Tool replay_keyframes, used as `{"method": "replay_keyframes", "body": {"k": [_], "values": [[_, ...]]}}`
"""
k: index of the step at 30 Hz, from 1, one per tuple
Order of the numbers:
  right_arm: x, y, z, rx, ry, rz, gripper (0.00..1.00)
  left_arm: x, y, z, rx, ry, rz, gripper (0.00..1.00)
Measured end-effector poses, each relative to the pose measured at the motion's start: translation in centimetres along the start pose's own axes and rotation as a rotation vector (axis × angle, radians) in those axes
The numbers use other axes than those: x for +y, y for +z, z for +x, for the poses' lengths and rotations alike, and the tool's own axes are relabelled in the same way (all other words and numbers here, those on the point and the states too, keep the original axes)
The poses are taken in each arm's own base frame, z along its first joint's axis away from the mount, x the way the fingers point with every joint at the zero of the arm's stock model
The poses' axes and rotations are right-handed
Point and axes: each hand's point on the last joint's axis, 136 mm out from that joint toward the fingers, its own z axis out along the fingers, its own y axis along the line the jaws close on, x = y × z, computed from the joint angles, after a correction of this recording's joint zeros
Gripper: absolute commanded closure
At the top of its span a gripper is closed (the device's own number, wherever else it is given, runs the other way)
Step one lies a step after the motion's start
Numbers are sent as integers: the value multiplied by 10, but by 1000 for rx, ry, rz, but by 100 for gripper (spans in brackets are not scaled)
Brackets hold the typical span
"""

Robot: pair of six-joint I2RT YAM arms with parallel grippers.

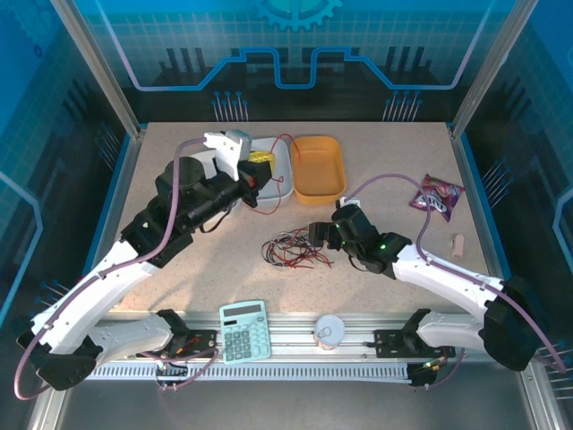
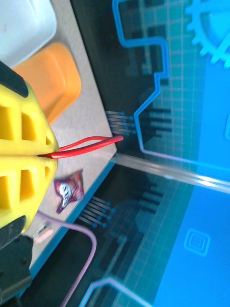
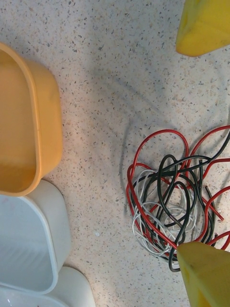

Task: Untangle the cables

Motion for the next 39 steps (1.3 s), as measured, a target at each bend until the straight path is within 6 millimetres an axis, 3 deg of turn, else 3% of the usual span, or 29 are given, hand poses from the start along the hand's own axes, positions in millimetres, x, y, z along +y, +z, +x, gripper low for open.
{"method": "replay_keyframes", "body": {"k": [5,14,24,31,39], "values": [[0,1,-1,2,1,4,0,31,-2,-7,-25,60,-125,100],[0,1,-3,1,3,4,0,126,-8,-5,-40,47,-376,100],[-1,1,-2,5,1,8,0,199,13,38,30,-4,-478,100],[-3,0,0,15,-3,20,0,245,15,71,30,-154,-506,100],[-1,-2,-3,13,-3,20,0,270,26,116,95,-297,-554,100]]}}
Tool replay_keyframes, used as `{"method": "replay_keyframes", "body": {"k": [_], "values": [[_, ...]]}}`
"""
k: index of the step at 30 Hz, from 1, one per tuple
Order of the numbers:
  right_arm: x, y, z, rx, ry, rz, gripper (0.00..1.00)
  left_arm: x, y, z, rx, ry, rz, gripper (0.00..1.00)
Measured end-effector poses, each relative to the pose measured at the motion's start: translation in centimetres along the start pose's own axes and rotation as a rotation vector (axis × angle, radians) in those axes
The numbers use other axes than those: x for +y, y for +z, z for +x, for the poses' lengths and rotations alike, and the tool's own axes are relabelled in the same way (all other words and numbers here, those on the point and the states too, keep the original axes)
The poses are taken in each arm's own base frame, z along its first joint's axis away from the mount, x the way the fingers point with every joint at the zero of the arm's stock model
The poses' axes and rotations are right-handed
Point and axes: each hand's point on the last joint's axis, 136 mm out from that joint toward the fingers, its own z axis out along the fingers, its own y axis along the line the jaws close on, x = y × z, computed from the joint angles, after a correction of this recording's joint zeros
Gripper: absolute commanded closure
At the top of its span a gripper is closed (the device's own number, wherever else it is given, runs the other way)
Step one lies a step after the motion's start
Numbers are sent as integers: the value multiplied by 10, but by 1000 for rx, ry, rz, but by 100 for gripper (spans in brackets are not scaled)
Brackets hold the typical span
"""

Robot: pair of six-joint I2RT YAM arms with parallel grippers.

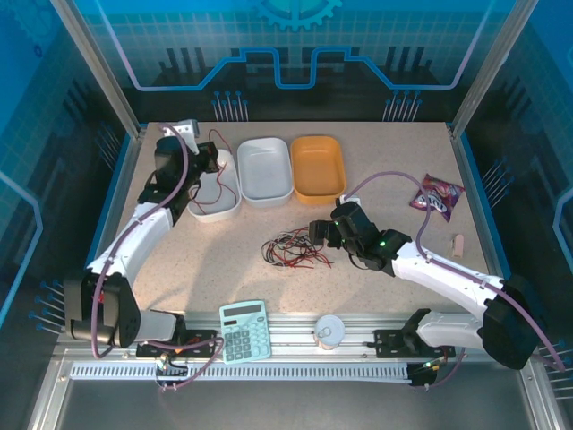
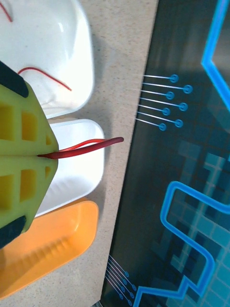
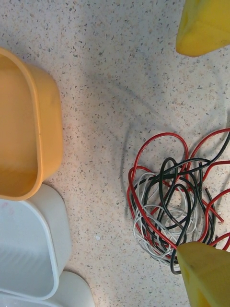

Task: Untangle the cables

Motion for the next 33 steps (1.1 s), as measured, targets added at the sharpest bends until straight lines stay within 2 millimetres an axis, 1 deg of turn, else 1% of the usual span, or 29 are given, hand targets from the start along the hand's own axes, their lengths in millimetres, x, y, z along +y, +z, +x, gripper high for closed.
{"method": "replay_keyframes", "body": {"k": [4,12,15,19,25,33], "values": [[-4,-1,1,3,-4,21,0,6,8,13,32,-54,-13,100],[-6,-6,-1,-5,-2,27,0,13,16,25,58,-124,-38,100],[-7,-5,0,-2,0,30,0,21,18,28,59,-149,-69,100],[-7,-5,-1,-1,1,30,0,40,24,35,69,-197,-127,100],[-5,-5,-6,-3,4,29,0,63,35,57,118,-230,-216,100],[-4,-3,-6,6,3,33,0,83,57,98,211,-226,-270,100]]}}
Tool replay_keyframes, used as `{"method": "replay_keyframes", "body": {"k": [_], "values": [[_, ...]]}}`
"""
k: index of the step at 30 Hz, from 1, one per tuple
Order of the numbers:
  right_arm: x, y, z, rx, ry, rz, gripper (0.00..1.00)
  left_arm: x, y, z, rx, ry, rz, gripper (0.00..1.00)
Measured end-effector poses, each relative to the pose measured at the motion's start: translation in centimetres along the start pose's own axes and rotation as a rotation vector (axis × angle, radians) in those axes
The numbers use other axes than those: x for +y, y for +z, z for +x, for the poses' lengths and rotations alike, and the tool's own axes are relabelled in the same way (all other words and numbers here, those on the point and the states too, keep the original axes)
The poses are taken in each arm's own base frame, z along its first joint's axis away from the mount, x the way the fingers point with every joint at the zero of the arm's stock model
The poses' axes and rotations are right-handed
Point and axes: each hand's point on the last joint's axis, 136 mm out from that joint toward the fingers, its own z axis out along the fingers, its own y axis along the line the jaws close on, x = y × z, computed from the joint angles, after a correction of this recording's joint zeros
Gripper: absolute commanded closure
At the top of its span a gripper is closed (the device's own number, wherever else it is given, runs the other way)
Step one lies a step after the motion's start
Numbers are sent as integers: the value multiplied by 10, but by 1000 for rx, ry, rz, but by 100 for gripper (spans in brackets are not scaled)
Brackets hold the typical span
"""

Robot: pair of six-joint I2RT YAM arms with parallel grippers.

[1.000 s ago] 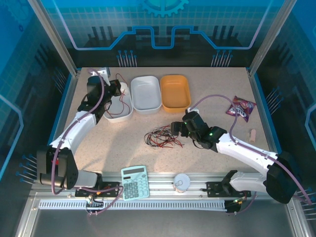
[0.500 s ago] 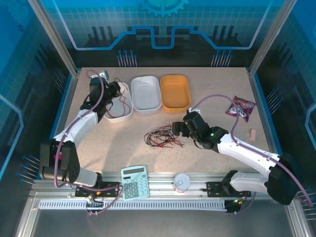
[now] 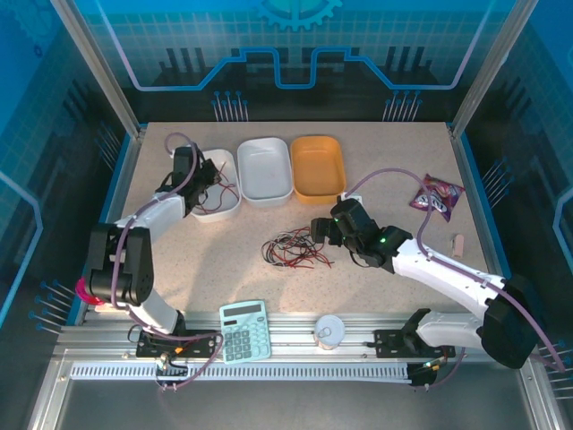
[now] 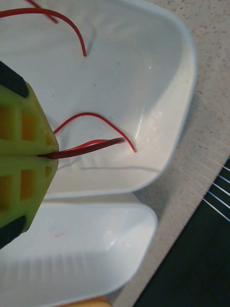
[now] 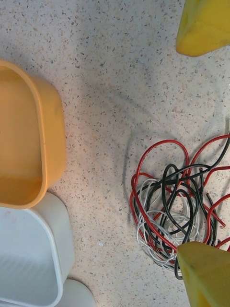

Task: Untangle the cables

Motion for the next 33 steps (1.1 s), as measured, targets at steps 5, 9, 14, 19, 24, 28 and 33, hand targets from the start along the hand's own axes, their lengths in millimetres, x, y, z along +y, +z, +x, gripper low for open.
{"method": "replay_keyframes", "body": {"k": [5,9,14,19,24,28,33], "values": [[-1,0,1,5,-2,3,0,4,16,7,27,39,-17,100],[-2,0,1,5,0,5,0,3,22,3,25,70,-18,98],[-2,0,1,5,1,6,0,9,29,4,40,102,-31,73],[-2,0,1,5,1,6,0,14,28,4,57,116,-46,49],[-2,0,1,7,1,4,0,13,25,1,70,123,-54,42],[-2,1,1,7,2,4,0,7,13,-9,59,123,-48,44],[0,3,2,15,-1,4,0,-5,-3,-28,31,142,-29,43]]}}
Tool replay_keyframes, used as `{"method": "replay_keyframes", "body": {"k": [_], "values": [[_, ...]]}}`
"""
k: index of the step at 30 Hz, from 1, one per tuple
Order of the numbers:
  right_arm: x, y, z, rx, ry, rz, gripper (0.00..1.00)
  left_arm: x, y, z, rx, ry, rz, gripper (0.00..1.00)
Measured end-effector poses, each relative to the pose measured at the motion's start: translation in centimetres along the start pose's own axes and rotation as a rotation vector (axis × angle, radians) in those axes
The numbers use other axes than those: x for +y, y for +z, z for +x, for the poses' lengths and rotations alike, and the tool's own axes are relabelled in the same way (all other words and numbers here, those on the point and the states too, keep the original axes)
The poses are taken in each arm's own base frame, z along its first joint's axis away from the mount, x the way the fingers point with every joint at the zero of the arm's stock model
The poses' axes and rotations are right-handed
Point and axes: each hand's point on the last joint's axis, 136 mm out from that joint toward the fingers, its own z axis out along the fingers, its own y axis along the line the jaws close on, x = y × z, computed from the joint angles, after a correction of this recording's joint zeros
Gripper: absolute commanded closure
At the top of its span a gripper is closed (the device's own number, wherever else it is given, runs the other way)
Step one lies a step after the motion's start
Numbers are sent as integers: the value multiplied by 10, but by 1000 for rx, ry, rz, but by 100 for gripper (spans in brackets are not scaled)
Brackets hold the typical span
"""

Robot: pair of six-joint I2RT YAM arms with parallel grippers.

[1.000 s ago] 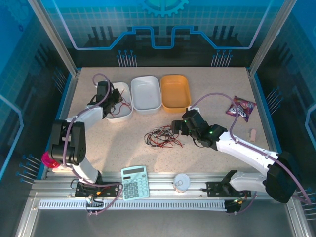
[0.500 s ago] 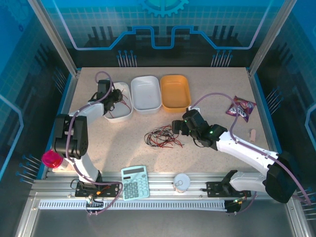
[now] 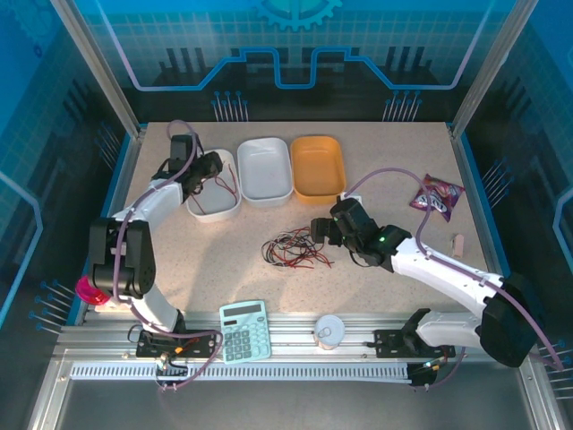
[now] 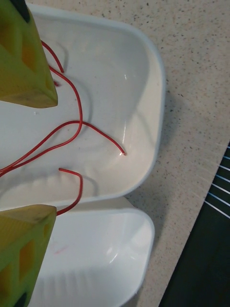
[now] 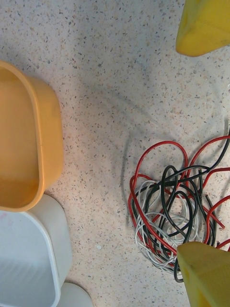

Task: Untangle the cables

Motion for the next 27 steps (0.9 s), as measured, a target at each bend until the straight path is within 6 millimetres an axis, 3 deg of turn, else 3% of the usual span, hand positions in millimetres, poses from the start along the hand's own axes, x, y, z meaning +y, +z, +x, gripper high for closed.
{"method": "replay_keyframes", "body": {"k": [3,7,13,18,22,27], "values": [[0,2,2,7,-1,1,0,-4,-4,-2,9,15,15,37],[1,2,3,13,-1,-4,0,-11,-7,10,70,54,56,36],[1,5,5,23,-3,-1,0,-40,-10,16,119,157,118,43],[1,5,5,26,-3,-2,0,-61,4,30,166,207,141,50],[1,5,5,25,-3,-2,0,-59,14,54,241,226,120,52],[1,4,5,24,-2,-3,0,-56,18,71,288,242,88,57]]}}
